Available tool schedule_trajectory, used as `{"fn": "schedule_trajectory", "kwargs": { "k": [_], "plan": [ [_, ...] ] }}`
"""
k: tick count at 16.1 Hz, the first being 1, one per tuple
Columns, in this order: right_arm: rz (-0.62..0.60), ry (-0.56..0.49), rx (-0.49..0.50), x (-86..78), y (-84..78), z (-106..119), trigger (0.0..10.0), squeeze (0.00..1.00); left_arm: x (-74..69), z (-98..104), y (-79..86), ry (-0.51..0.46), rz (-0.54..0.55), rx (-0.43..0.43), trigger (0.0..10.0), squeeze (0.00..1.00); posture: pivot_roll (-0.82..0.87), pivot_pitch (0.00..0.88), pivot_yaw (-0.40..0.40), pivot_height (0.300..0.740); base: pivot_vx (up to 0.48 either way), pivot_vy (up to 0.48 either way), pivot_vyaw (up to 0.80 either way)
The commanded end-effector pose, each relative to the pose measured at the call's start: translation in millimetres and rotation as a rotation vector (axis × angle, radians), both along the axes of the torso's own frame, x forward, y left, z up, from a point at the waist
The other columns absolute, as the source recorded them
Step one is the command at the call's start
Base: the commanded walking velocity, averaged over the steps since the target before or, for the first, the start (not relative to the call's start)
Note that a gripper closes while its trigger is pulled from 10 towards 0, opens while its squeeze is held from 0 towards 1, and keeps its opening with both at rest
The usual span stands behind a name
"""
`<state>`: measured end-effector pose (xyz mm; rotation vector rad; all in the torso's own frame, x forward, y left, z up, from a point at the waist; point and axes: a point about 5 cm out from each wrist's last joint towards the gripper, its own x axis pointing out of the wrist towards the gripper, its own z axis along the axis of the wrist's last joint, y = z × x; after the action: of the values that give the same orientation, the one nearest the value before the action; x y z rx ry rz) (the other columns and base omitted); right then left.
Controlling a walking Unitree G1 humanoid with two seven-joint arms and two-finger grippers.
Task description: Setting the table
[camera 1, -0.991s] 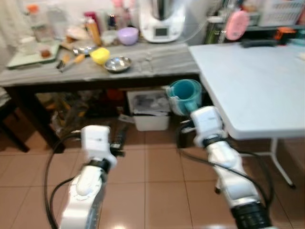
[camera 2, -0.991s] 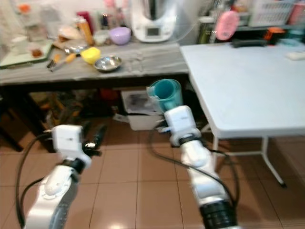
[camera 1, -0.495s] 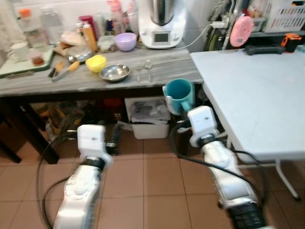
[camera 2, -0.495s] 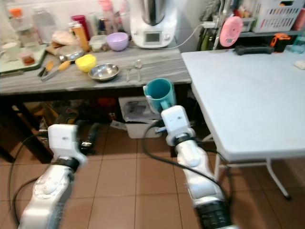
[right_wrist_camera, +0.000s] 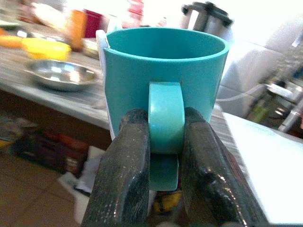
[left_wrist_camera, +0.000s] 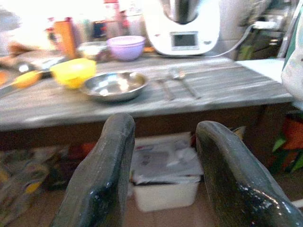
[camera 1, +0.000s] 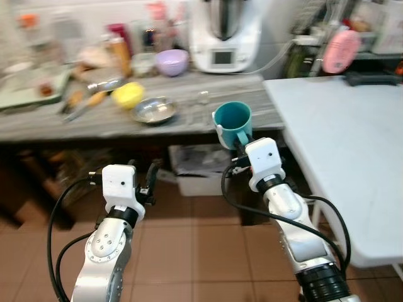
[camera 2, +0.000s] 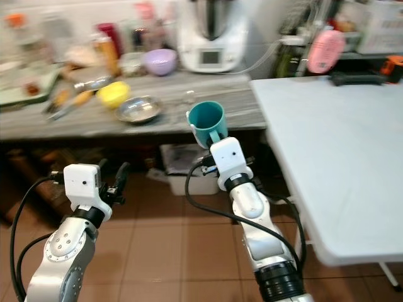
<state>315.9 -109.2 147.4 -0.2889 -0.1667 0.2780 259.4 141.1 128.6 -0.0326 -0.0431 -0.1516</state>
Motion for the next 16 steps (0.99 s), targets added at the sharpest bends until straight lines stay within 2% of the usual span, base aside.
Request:
{"fn": "schedule_trajectory", "kwargs": {
  "k": [1,7,10,16],
  "plan": [
    [-0.007,-0.026,0.000,-0.1,-3.9,6.5,10.0,0.00,0.5,0.9,-3.1,-0.003,-0.009,0.003,10.0,0.00,-0.13,0.007,0.033,0.740,0.480,0.000,0.00],
    [0.009,-0.032,0.017,1.5,-1.6,8.0,10.0,0.00,-1.0,-1.2,-3.6,0.007,-0.029,0.018,10.0,0.00,-0.13,0.000,0.037,0.740,0.480,0.000,0.00],
    [0.016,-0.046,-0.009,1.9,0.0,9.4,10.0,0.00,-0.3,0.0,-3.5,0.003,-0.024,0.020,10.0,0.00,-0.12,0.000,0.039,0.740,0.480,0.000,0.00],
    [0.011,-0.049,-0.017,1.3,-0.6,8.5,10.0,0.00,-1.2,-0.1,-3.2,0.006,-0.022,0.025,10.0,0.00,-0.13,0.000,0.042,0.740,0.480,0.000,0.40]
  ]
}}
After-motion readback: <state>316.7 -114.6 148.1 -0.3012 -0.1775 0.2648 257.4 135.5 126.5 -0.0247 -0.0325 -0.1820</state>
